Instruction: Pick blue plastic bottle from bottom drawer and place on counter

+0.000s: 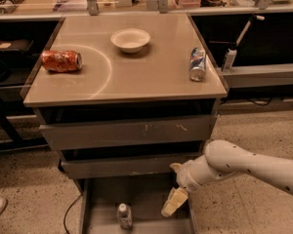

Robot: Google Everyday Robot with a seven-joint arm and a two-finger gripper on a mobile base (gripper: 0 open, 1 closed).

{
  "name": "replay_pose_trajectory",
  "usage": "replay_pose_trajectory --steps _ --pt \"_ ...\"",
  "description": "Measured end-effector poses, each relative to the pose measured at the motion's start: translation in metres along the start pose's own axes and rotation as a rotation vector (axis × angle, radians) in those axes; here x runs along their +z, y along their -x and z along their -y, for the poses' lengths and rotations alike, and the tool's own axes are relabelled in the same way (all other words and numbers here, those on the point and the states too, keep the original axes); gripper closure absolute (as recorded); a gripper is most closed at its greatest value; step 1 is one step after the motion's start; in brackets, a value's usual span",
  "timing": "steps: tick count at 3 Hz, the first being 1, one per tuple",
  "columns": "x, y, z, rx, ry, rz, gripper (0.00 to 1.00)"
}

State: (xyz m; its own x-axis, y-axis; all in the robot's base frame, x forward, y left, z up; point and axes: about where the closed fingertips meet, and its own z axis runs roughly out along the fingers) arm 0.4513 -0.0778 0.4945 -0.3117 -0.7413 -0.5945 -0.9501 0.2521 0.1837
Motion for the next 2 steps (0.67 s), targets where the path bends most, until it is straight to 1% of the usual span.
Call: replay_pose_trajectory --steps 1,2 --pt "0.000 0.000 0.000 0.000 0.000 0.000 0.00" --pt "0.028 -0.011 -0.004 -0.010 0.016 0.012 0.00"
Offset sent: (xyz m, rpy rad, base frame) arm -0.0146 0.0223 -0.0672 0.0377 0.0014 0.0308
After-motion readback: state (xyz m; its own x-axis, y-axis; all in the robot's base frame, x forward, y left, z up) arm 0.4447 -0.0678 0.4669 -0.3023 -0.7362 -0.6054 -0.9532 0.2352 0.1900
